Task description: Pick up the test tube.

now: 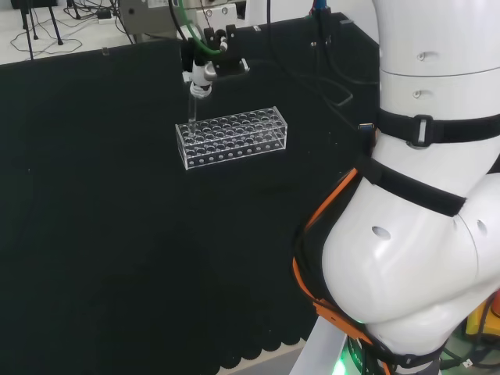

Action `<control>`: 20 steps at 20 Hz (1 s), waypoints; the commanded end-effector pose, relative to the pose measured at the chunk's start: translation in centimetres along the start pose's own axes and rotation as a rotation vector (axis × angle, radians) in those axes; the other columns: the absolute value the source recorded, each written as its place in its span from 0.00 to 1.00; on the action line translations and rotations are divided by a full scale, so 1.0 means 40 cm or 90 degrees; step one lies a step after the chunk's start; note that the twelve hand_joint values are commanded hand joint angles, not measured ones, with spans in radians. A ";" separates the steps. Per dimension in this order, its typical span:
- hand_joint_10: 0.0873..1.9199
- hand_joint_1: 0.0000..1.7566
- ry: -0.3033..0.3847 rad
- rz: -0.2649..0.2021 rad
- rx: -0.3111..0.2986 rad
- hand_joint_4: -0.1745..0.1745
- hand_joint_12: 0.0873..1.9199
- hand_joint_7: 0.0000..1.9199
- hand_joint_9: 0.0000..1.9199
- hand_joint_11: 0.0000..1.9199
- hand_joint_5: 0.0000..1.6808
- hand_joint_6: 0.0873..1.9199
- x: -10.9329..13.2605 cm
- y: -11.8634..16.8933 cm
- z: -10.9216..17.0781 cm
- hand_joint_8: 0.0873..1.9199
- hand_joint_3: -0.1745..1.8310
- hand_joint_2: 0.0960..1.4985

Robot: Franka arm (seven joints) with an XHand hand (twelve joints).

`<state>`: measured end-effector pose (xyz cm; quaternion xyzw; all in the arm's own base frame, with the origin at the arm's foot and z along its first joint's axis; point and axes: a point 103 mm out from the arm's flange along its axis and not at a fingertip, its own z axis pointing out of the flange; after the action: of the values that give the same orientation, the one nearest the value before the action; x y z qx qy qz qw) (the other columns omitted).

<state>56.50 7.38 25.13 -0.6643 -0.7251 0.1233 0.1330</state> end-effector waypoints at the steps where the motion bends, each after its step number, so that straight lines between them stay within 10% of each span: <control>1: 0.12 0.82 0.005 0.000 -0.006 0.00 0.63 0.73 0.71 0.36 0.77 0.28 -0.014 -0.013 -0.030 0.36 0.44 0.35; 20: 0.12 0.82 0.005 0.015 -0.045 0.00 0.63 0.73 0.71 0.36 0.78 0.27 -0.070 -0.094 -0.163 0.36 0.44 0.35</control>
<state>56.11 4.59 31.60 -0.6771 -0.7204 0.0990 0.1128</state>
